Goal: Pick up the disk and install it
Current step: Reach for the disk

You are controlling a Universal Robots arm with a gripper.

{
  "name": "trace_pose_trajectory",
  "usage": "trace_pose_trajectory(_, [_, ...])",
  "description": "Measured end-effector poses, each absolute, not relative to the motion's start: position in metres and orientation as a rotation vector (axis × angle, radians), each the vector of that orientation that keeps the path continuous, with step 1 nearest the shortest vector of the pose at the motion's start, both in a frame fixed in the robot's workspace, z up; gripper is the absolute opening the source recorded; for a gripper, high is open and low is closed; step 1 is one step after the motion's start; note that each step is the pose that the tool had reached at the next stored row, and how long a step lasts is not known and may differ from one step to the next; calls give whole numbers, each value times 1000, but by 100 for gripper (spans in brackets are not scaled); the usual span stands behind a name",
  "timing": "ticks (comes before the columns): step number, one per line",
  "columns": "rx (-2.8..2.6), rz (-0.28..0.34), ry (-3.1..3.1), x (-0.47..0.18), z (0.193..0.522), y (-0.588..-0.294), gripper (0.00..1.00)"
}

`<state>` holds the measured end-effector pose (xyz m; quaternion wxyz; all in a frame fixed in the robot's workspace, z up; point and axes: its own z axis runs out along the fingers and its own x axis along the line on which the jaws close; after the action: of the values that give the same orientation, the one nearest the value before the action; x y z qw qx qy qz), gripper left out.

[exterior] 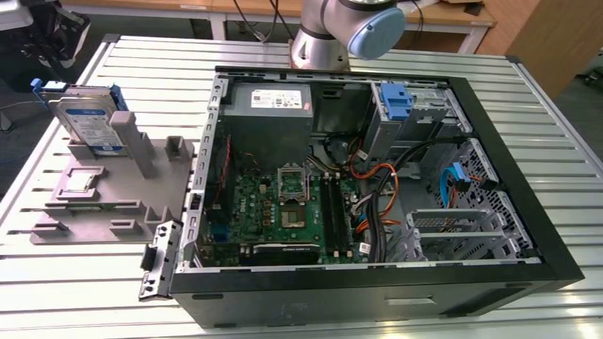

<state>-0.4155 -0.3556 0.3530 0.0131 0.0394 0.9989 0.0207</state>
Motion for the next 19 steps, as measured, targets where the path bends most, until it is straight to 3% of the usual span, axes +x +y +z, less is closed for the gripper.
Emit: trace_pose_trajectory(19, [105,66,3133,-417,348,-346,10])
